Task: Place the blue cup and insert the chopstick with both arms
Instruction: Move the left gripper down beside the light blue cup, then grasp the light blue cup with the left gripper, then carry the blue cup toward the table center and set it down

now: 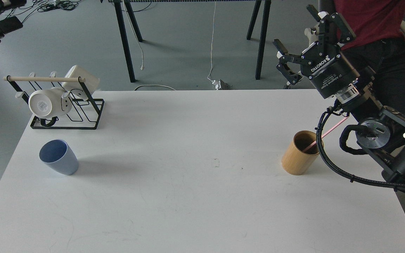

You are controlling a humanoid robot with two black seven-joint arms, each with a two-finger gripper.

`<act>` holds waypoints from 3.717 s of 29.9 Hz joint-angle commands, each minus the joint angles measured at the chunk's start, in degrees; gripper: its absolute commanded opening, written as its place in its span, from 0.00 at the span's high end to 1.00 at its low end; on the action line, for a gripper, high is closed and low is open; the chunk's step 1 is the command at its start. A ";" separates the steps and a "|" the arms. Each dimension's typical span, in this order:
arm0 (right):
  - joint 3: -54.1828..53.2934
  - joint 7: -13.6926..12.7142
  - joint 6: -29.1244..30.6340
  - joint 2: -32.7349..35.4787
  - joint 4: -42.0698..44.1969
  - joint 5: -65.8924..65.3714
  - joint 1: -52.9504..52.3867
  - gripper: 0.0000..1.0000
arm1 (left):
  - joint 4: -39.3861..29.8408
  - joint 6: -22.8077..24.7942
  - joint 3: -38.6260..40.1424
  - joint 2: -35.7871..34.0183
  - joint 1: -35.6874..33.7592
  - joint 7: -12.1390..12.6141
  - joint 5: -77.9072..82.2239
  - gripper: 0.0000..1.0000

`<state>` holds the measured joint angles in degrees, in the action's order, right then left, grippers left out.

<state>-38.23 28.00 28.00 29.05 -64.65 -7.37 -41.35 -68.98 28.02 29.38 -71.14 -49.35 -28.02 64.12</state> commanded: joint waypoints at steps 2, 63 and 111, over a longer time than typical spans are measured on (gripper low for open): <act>0.09 0.00 0.00 -0.05 0.22 -0.10 0.48 0.05 | 1.03 -0.02 -6.86 -0.49 -0.13 0.02 18.20 0.01; 0.09 0.00 0.00 0.83 0.22 -0.54 4.79 0.05 | 28.99 -3.59 -18.57 21.22 4.87 0.02 31.86 1.00; -10.11 0.00 0.00 1.36 8.92 -0.54 4.35 0.05 | 33.29 -0.42 -38.87 61.30 -17.63 0.02 26.85 1.00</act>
<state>-48.33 28.00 28.00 30.28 -55.82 -7.83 -36.76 -36.68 27.67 -9.42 -10.69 -67.08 -28.00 90.97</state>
